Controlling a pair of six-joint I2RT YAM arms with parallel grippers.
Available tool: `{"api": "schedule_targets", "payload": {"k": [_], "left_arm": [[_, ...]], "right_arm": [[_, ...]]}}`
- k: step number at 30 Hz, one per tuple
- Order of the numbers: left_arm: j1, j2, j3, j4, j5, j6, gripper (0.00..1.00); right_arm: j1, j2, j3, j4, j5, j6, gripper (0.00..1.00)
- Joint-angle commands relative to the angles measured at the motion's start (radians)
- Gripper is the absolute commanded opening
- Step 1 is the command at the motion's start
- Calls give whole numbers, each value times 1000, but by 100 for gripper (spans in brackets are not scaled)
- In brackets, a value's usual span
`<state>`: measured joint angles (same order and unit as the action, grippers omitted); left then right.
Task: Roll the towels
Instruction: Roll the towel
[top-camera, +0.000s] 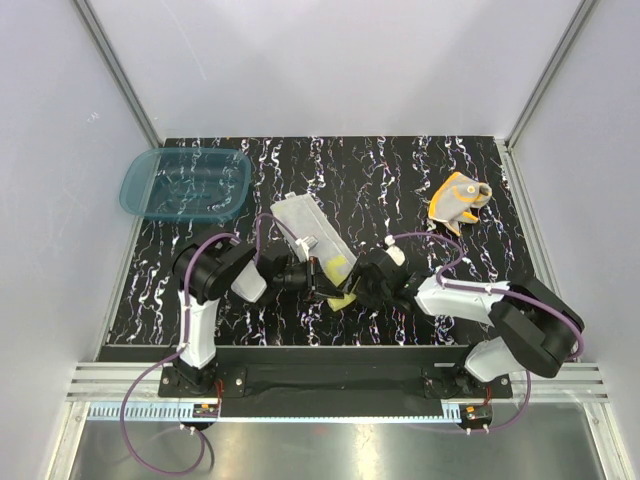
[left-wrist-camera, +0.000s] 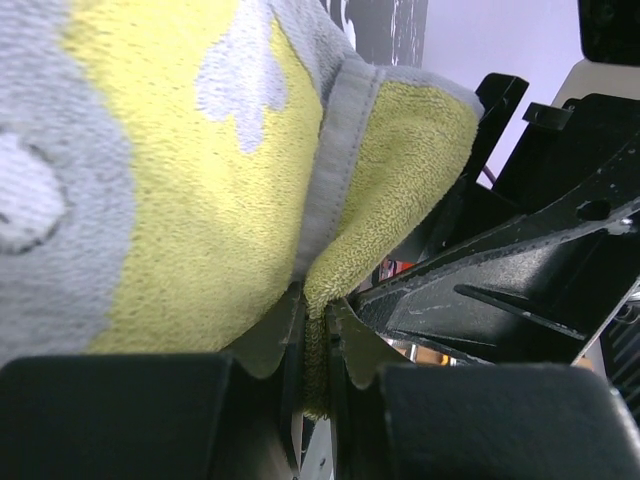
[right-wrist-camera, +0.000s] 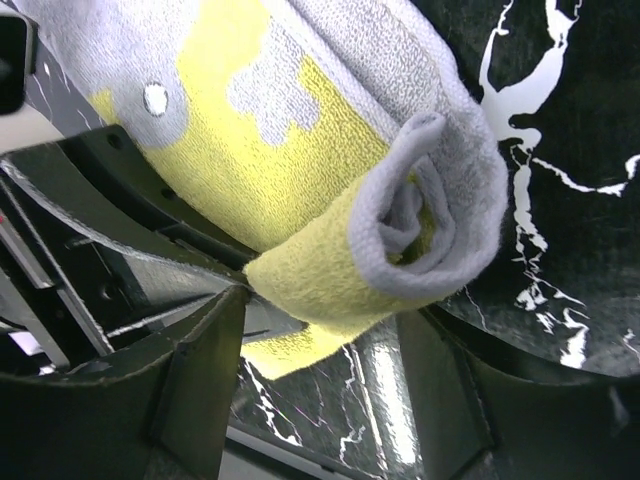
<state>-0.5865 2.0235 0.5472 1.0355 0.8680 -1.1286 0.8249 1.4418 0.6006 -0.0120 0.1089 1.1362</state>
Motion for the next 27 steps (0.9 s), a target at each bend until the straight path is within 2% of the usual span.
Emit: {"api": "schedule_targets", "payload": {"k": [1,9,14,21,22,25,27], "left_arm": [[-3,9,-4,112,60,-22,14],[4,23,-6,138,72,-34,14],[4,27,-4,162,77,-45,14],[4,21,-13,167,77,-50,15],[5,20,-15,167,80,-50,16],[5,-11,-24,137,74,-28,20],[5,-69,-27,72,59,16,25]], "right_arm": [[10,29,-24,30,95,52,67],[5,-52,-78,-28,190,105,64],[2,-32,-71,-59,199,123,60],[3,52,-44,-3,155,112,37],[3,60,-38,0,150,102,30],[3,74,-3,-51,146,74,23],[5,78,42,-92,138,39,16]]}}
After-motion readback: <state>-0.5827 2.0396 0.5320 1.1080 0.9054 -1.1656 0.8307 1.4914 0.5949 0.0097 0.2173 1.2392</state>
